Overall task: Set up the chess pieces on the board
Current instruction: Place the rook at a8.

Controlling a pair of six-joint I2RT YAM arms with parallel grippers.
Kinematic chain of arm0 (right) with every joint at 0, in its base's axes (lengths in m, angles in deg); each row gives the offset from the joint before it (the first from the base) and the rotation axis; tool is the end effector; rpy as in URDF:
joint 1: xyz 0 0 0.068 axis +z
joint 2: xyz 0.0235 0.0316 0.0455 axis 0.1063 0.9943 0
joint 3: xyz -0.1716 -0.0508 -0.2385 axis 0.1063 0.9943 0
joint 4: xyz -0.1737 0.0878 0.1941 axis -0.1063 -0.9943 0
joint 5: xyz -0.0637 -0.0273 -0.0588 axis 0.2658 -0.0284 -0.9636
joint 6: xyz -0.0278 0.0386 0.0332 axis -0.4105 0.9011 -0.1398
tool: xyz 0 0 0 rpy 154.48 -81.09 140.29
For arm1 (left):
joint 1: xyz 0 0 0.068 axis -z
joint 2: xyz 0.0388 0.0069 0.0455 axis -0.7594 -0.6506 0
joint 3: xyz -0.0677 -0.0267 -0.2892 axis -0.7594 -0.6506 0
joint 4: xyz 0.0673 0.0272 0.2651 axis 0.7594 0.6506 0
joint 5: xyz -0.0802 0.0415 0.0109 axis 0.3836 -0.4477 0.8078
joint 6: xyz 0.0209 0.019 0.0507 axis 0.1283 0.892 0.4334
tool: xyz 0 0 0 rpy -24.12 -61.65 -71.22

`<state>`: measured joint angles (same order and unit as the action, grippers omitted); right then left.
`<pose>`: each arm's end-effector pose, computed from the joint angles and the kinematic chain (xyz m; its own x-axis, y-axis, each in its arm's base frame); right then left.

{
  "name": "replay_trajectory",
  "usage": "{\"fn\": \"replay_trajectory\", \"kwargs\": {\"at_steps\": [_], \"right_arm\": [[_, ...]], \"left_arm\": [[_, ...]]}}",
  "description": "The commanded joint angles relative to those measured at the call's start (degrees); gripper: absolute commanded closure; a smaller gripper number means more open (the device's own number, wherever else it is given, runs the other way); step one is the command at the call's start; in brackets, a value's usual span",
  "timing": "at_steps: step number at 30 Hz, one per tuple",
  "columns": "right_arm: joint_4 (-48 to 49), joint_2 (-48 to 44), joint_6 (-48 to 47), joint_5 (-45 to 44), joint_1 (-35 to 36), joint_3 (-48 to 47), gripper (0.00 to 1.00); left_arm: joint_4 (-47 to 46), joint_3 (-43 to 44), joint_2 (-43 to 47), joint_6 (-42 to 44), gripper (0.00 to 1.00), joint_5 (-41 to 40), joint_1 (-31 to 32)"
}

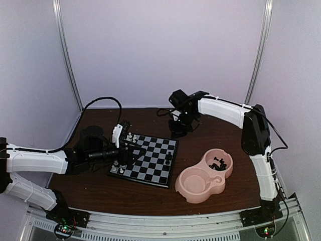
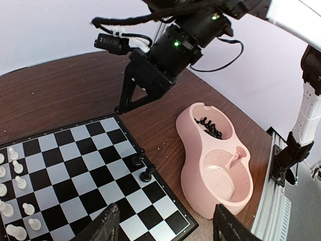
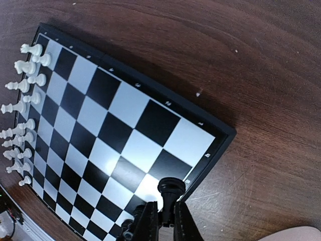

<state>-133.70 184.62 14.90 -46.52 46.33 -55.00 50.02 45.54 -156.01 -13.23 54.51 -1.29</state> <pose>0.3859 0.3378 0.2483 -0.9291 -0.2579 -0.2650 -0.3387 0.8811 0.3302 0.1769 -0.2099 0.2403 -0.5618 -0.0416 -0.8262 0.6785 0.5483 -0.4890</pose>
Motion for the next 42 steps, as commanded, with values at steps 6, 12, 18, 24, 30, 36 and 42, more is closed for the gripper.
{"fn": "replay_trajectory", "kwargs": {"at_steps": [6, 12, 18, 24, 30, 36, 42], "right_arm": [[2.06, 1.16, 0.52, 6.78, -3.85, 1.97, 1.00], [-0.43, 4.79, -0.52, 5.06, -3.75, -0.13, 1.00], [-1.48, 7.11, -1.63, 3.27, -3.63, -3.23, 1.00], [-2.56, 7.19, -2.27, 1.73, -3.27, -4.89, 1.00], [-3.66, 8.71, -2.54, 0.91, -2.70, -7.34, 1.00], [-4.40, 10.52, -2.80, 1.76, -2.62, -9.52, 1.00], [-4.60, 11.24, -2.89, 1.88, -2.57, -10.20, 1.00]], "left_arm": [[-0.84, 0.40, 0.91, 0.21, 0.36, 1.02, 0.22], [-0.26, 0.93, 0.44, 0.22, 0.36, 1.51, 0.22], [0.62, 1.54, -0.14, 0.31, 0.36, 1.86, 0.20], [0.71, 1.63, -0.24, 0.49, 0.36, 1.75, 0.20], [1.14, 1.81, 0.01, 0.53, 0.36, 1.85, 0.22], [1.32, 1.81, 0.30, 0.48, 0.36, 1.96, 0.22], [1.49, 1.90, 0.21, 0.52, 0.36, 2.03, 0.22]]}}
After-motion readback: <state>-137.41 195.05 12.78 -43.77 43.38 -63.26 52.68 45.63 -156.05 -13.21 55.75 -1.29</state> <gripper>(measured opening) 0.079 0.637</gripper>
